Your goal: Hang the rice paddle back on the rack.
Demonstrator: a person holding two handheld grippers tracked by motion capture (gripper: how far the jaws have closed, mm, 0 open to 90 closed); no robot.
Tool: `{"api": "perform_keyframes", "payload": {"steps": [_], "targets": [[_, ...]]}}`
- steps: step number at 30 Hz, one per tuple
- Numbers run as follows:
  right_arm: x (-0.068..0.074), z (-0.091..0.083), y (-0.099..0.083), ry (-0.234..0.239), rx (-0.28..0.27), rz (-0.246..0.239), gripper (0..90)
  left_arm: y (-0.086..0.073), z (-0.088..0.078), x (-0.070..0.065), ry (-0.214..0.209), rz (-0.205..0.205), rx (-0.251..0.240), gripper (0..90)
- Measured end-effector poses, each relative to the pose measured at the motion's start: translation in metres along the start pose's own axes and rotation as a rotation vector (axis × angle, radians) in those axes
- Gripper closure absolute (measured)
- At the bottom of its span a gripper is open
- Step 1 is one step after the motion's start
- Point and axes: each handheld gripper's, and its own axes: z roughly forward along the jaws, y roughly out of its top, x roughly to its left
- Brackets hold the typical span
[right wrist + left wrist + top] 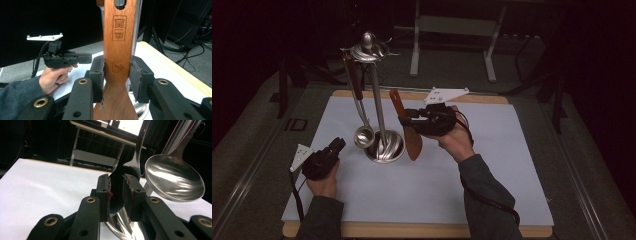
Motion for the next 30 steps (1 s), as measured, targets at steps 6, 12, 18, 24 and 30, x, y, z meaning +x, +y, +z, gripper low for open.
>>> {"api": "perform_keyframes", "payload": {"steps": [6,12,18,24,30], "targets": [[0.001,-0.001,0.003,0.001,-0.005,-0.004,66.3,0.0,0.0,0.0,0.0,0.0,0.0,75.8],[0.002,-0.001,0.006,0.0,-0.008,-0.011,66.3,0.0,0.0,0.0,0.0,0.0,0.001,75.8],[0.002,-0.002,0.008,0.0,-0.007,-0.012,66.3,0.0,0.0,0.0,0.0,0.0,0.0,75.8],[0.002,-0.002,0.011,0.001,-0.008,-0.017,66.3,0.0,0.0,0.0,0.0,0.001,0.0,75.8],[0.001,-0.003,0.013,0.002,-0.009,-0.018,66.3,0.0,0.0,0.0,0.001,0.002,0.0,75.8]]}}
